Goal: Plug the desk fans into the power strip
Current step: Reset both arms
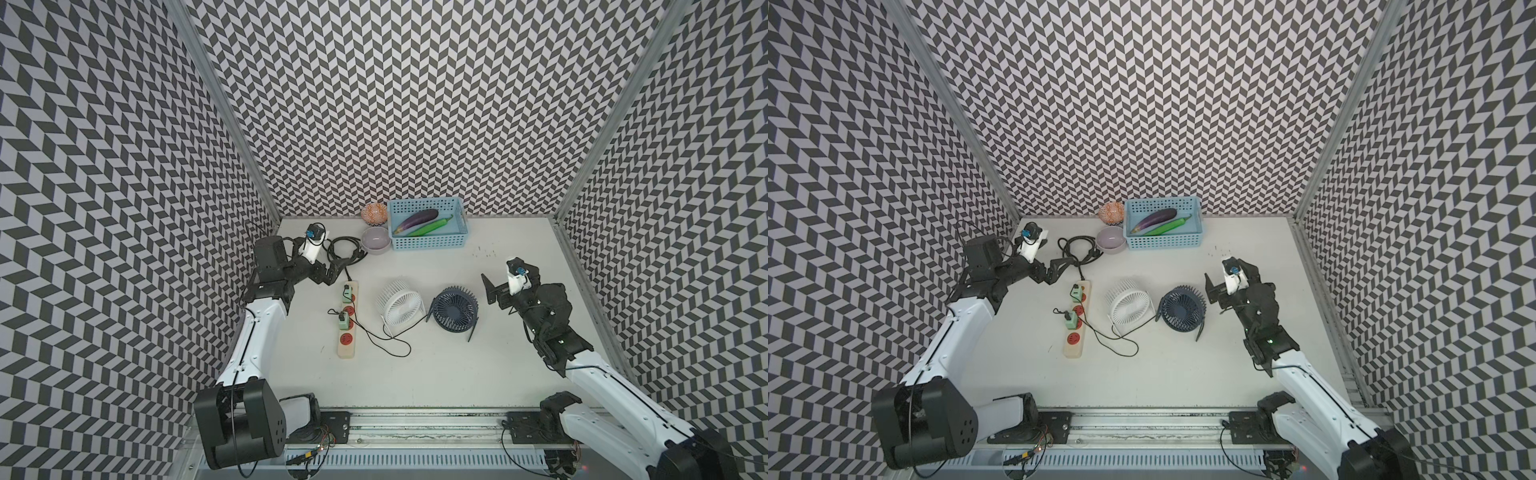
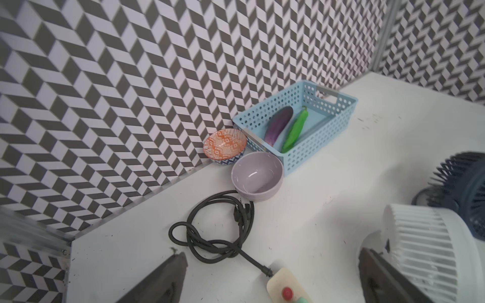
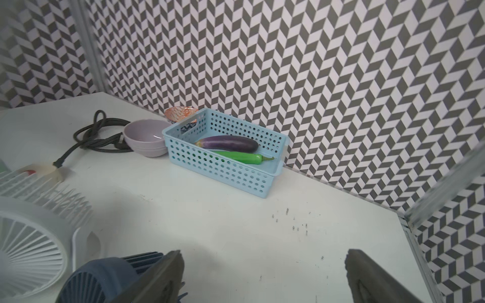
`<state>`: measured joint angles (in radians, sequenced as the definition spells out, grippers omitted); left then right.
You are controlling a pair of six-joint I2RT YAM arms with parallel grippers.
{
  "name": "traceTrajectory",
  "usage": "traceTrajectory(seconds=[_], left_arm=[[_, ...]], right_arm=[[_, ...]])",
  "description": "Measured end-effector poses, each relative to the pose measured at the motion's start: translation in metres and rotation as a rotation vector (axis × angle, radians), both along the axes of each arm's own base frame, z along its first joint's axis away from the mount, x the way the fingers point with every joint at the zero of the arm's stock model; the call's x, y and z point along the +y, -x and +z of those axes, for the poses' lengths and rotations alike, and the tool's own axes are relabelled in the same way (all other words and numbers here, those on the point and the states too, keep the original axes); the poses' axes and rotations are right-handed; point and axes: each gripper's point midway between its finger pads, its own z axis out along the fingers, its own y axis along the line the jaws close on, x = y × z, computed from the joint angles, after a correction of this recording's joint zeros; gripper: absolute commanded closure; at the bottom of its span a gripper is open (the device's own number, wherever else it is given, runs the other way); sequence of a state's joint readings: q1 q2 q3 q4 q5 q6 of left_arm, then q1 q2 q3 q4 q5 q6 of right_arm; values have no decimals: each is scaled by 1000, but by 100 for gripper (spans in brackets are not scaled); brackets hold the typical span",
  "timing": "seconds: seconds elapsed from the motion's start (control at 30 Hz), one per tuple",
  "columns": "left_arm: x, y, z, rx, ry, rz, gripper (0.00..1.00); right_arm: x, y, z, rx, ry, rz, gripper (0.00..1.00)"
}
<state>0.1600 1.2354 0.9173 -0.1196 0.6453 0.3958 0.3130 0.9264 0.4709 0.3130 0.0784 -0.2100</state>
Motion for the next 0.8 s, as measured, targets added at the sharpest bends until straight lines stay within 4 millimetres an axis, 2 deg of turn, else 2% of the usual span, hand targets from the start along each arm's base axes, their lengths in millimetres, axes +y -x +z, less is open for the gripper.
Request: traceTrajectory(seconds=[0.1,0.33,0.43,0.6,0.8], left_arm=[[12,-6,-15,0,41,98,0],[30,-9,-41,-43,94,242,0],[35,-6,-59,-53,127,289,0],[40,-1,-89,-46,155,344,0],[38,8,-106,-83,173,359,0]], right_arm=[[-23,-12,-3,10,-54,-105,0],[-57,-26,-4,-3,-155,-249,0],[-70,-30,-6,-34,-199,-303,0],[-82,-31,-27,-32,-220,-363,1],[-90,-34,-43,-35,-221,-406,0]])
